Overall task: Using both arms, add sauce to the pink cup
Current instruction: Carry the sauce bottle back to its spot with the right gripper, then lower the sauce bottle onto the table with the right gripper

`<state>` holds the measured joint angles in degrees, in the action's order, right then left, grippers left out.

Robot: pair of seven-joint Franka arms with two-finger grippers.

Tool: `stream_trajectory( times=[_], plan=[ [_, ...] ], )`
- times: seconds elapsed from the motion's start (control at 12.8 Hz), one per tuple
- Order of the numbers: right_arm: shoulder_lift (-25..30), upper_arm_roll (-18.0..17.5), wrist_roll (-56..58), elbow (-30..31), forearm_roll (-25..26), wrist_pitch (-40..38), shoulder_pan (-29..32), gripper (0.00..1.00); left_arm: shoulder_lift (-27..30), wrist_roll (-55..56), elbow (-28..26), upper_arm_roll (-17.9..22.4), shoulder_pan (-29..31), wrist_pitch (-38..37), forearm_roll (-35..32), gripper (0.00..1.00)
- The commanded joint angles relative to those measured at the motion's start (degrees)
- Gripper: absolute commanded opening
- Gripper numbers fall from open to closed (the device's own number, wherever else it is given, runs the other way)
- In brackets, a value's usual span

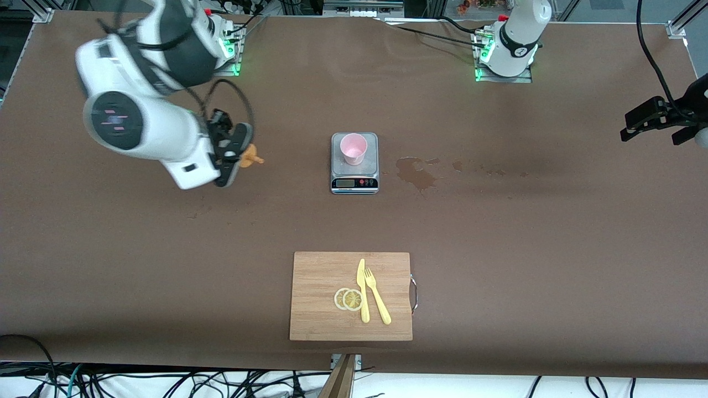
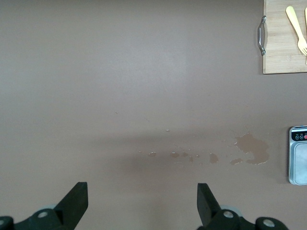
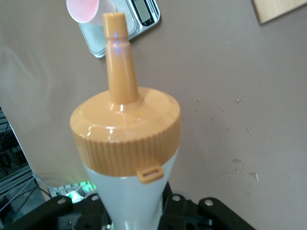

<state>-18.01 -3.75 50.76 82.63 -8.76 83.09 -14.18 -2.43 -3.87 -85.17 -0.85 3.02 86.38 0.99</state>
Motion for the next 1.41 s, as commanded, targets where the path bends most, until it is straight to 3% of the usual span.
stream_trajectory(
  times=[0.0,0.31,0.55,0.71,0.94,1.1,1.33],
  plan=[
    [7.6,-3.6,10.3,10.1,-5.3,5.2,9.4,0.29,0.1,-0.5,1.1,0.2,0.5,-0.6,1.6,1.0],
    [10.1,-3.6,30.1,15.3,-12.2,6.5,19.9,0.29,-0.3,-0.4,1.2,-0.1,-0.1,-1.2,3.6,1.0],
    [8.6,-3.6,49.4,20.2,-17.4,8.7,28.5,0.29,-0.1,-0.5,1.8,-1.2,-0.5,-2.0,4.3,1.0],
    [4.9,-3.5,61.9,21.4,-21.9,9.0,33.1,0.29,-0.1,-0.4,1.8,-3.6,-0.5,-2.0,3.5,1.0],
    [-1.3,-3.2,74.2,21.7,-26.6,8.5,38.1,0.29,-0.2,-0.7,1.7,-3.9,-0.2,-1.9,3.4,1.0],
    [-8.4,-0.7,85.5,21.5,-32.3,8.8,38.9,0.29,-0.6,-3.8,1.4,-3.8,-0.1,-1.9,3.3,1.0],
    [-13.8,0.4,90.5,21.5,-35.9,8.2,38.9,0.29,-0.6,-4.7,1.5,-3.5,0.4,-1.9,3.3,1.0]
  ],
)
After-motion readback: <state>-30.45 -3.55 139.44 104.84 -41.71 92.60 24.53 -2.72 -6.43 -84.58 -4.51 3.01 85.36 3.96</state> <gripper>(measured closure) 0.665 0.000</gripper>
